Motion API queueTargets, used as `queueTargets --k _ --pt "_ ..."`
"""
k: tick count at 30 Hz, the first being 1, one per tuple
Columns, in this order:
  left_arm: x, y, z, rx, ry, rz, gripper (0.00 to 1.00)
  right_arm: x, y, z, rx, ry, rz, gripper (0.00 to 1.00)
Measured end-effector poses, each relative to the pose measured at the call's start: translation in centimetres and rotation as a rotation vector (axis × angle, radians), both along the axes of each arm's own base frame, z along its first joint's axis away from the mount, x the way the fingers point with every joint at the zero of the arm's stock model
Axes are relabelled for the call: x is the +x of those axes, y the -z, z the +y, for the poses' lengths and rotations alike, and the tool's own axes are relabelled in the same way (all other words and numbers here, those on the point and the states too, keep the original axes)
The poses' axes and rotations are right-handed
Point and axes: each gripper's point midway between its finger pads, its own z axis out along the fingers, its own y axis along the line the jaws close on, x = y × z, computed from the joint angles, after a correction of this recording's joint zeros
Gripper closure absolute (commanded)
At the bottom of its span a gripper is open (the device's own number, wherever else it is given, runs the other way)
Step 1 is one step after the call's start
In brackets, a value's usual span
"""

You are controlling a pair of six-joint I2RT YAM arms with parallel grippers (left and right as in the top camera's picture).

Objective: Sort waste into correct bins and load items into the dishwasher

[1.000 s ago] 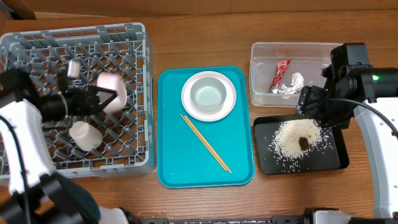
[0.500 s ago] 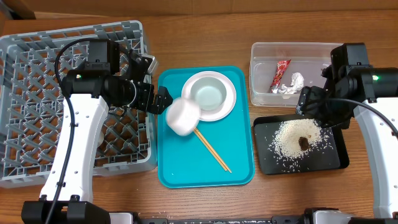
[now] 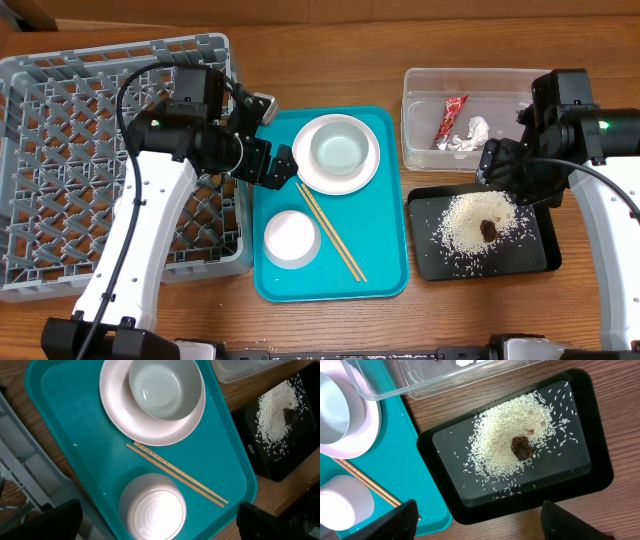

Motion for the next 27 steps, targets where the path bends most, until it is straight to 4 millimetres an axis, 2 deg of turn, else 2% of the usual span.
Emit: queueTargets --k 10,13,15,18,19,24,27 --pt "-1.1 0.7 0.6 0.041 -0.044 0.067 0.00 0.0 0.0 0.0 0.002 0.000 0.000 0.21" --pt "-1.3 1.0 0.9 0.075 -0.082 0.087 0.00 0.0 0.0 0.5 0.031 -0.005 0.000 0.28" --pt "-1.5 1.2 0.7 0.101 -0.100 0.095 0.00 0.0 -0.1 1.2 0.070 -0.014 0.000 0.38" --pt "-1.7 1.8 0.4 0.176 -0.123 0.091 0.00 -0.1 -0.4 2.9 0.145 -0.042 -0.001 0.56" --pt "-1.8 1.9 0.3 0.202 -0.126 0.086 0.00 -0.1 -0.4 3.4 0.158 -0.051 0.000 0.58" --pt "-1.6 3.2 -0.4 0.340 -0.147 0.024 0.00 -0.8 -0.4 8.2 0.228 -0.182 0.008 0.59" --pt "-1.8 4.4 -0.3 0.387 -0.163 0.017 0.00 -1.6 0.6 11.4 0.254 -0.245 0.021 0.59"
